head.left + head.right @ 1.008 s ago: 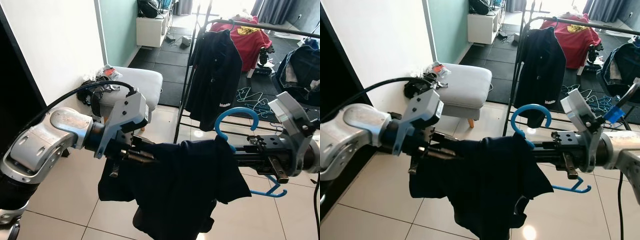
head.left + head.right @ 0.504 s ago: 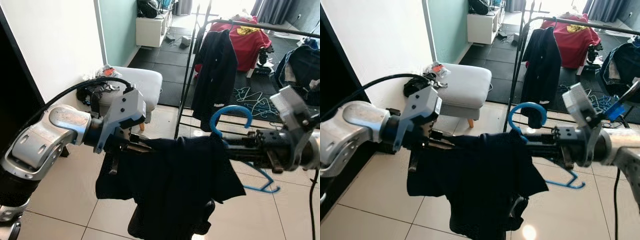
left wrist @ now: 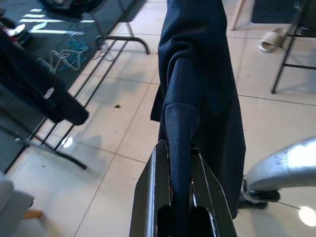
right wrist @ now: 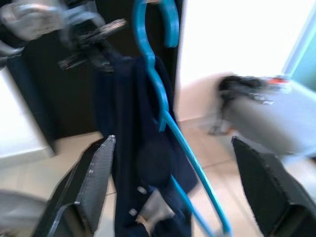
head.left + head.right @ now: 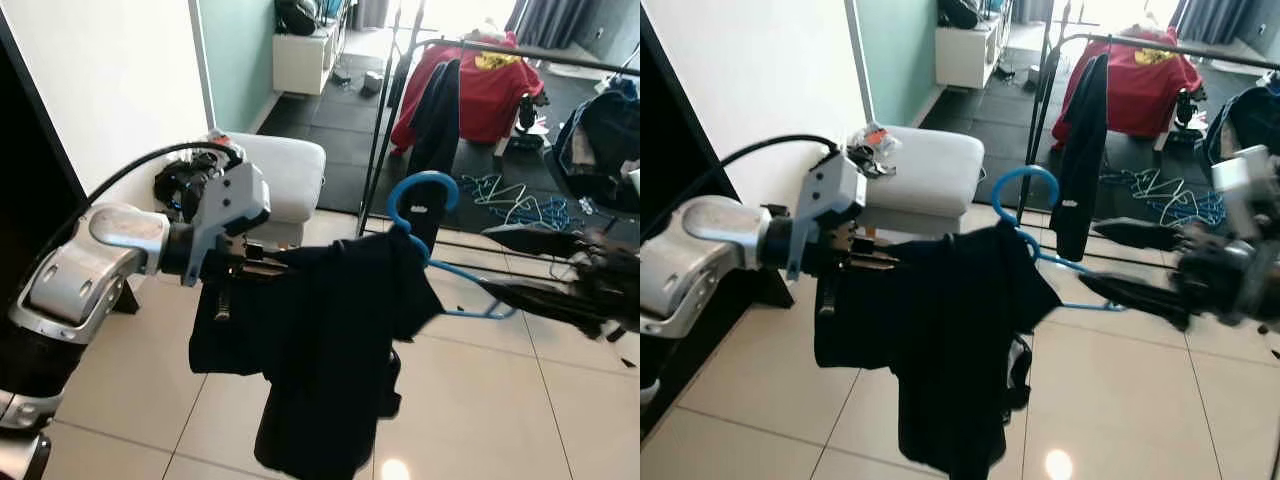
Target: Hang hanger
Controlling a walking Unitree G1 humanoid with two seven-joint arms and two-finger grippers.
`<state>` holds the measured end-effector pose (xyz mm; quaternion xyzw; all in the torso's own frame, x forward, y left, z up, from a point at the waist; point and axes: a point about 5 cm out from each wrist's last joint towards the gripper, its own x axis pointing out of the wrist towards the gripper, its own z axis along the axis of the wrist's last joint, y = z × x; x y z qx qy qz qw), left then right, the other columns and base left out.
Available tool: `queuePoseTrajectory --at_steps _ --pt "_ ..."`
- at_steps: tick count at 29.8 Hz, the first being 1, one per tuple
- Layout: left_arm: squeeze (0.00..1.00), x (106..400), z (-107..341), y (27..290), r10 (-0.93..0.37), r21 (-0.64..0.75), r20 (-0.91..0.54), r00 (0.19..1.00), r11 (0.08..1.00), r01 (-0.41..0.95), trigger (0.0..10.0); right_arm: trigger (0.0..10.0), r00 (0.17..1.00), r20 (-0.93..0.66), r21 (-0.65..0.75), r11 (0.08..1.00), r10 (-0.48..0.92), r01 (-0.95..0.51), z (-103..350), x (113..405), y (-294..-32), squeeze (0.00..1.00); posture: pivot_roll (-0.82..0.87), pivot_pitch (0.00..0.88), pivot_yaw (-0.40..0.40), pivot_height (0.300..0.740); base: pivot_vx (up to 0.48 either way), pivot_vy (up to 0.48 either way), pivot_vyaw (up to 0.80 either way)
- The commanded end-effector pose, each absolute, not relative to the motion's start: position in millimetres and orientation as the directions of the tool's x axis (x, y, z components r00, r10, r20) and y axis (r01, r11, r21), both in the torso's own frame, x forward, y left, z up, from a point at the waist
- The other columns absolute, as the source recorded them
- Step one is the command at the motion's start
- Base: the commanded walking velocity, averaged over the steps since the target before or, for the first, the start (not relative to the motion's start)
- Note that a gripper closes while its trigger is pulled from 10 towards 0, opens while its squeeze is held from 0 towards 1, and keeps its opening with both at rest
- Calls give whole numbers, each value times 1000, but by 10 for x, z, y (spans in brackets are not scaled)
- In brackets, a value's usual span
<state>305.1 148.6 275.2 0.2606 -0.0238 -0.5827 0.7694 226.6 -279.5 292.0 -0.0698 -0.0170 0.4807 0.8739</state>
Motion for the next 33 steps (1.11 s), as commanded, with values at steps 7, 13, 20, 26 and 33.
queuePoseTrajectory --at_steps 7,13,20,26,33 --pt "0 3084 2821 1603 -899 489 -253 357 200 849 0 10000 617 158 -91 634 771 -768 2950 2045 -2936 1000 -35 52 -36 740 0 0 0" --pt "0 3148 2909 1685 -900 518 -187 393 250 818 0 10000 677 276 71 688 682 -722 2670 1917 -3098 1000 -38 50 -38 740 0 0 0" --pt "0 3146 3177 1663 -931 503 18 365 324 801 0 10000 665 344 237 624 662 -744 2362 1866 -2934 1000 -39 50 -39 740 0 0 0" --pt "0 3097 3419 1670 -941 501 147 306 338 797 0 10000 675 379 323 593 633 -738 2206 1868 -2840 1000 -36 59 -37 740 0 0 0" --pt "0 2996 3535 1636 -955 502 204 215 290 814 0 10000 725 376 388 612 577 -689 2027 1947 -2805 0 -36 59 -37 740 0 0 0"
